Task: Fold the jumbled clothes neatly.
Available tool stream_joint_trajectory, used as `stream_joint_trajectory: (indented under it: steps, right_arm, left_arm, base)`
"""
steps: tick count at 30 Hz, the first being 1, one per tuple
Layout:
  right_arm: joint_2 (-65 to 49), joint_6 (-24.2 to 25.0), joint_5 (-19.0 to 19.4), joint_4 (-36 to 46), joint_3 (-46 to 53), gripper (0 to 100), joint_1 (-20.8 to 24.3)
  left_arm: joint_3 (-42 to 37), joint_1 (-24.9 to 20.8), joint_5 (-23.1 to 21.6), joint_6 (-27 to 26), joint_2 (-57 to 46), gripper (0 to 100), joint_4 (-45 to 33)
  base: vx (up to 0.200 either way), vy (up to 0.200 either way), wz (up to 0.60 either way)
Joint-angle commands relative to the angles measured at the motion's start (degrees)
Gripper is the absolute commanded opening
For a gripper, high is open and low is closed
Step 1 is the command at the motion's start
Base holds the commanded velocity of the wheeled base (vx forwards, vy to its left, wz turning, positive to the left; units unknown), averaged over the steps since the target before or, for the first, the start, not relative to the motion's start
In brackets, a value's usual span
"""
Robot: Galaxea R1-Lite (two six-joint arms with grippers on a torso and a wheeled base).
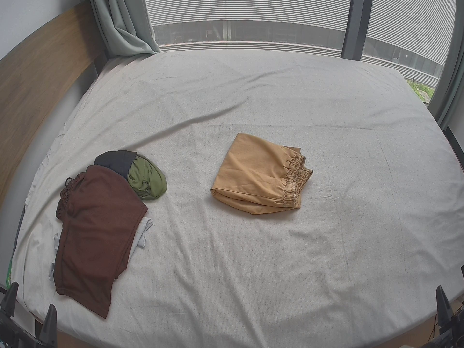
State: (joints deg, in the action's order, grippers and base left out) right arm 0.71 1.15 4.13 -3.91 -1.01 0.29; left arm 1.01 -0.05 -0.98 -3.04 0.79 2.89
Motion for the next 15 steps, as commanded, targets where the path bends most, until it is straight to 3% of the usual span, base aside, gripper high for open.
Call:
stream_joint_trajectory:
  steps: [1,6,10,12,13,15]
  right_arm:
    - [-0.71,-0.09,2.46,-0.04,1.01,100,-0.03]
    - [-0.71,-1.59,2.81,0.05,1.01,100,-0.03]
    - [-0.71,-4.66,-1.14,0.05,1.01,100,-0.03]
    - [-0.71,-5.98,-1.14,0.13,1.01,100,-0.03]
    - [-0.71,-6.68,-1.58,0.13,1.01,100,-0.03]
    - [-0.71,-7.12,-0.97,0.13,1.01,100,-0.03]
  left_arm:
    - [-0.66,-0.04,-2.19,0.57,-0.79,100,-0.08]
    - [-0.84,-0.04,-5.70,0.66,-0.79,100,0.27]
    - [-0.92,0.05,-5.70,1.10,-0.79,100,0.36]
    - [-0.92,0.05,-4.47,0.57,-0.79,100,0.27]
    - [-1.01,0.14,0.36,0.57,-0.79,100,-1.48]
    - [-0.92,0.14,2.47,1.45,-0.79,100,-3.24]
  base:
    - [0.000,0.000,0.00]
    - [0.000,0.000,0.00]
    - [0.000,0.000,0.00]
    - [0.000,0.000,0.00]
    - [0.000,0.000,0.00]
    - [0.000,0.000,0.00]
